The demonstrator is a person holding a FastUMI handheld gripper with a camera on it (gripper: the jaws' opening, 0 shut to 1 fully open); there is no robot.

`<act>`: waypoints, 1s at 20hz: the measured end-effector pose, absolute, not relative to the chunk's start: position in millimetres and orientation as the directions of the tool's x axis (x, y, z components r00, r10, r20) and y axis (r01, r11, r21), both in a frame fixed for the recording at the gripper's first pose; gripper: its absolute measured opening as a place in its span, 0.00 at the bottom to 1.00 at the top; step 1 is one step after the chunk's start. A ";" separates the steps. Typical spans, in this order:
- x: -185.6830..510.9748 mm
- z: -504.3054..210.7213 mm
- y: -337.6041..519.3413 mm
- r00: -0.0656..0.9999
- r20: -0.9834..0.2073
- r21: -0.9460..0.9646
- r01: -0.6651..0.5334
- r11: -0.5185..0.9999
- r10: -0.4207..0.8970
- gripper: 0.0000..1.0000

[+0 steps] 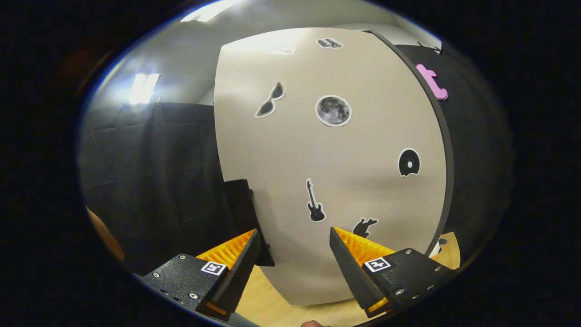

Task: Open the shoe cabinet door, grab the shoes and put them into the shoe cabinet, then close the shoe cabinet door.

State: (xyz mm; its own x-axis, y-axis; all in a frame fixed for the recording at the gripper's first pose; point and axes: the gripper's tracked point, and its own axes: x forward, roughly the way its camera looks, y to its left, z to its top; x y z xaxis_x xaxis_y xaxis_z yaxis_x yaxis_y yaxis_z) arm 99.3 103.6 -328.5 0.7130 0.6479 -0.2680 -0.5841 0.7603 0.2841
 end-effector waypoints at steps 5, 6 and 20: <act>102.0 -325.5 110.9 0.732 -0.270 0.255 -0.572 0.779 0.626 0.95; 101.9 -324.0 111.3 0.738 -0.271 0.246 -0.567 0.786 0.618 0.95; 107.1 -325.8 116.8 0.810 -0.307 0.182 -0.466 0.866 0.500 0.97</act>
State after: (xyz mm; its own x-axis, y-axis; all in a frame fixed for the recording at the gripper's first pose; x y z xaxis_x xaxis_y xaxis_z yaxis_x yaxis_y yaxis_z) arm 107.1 116.8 -325.8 0.8096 0.5002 -0.3073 -0.4658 0.8659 0.1823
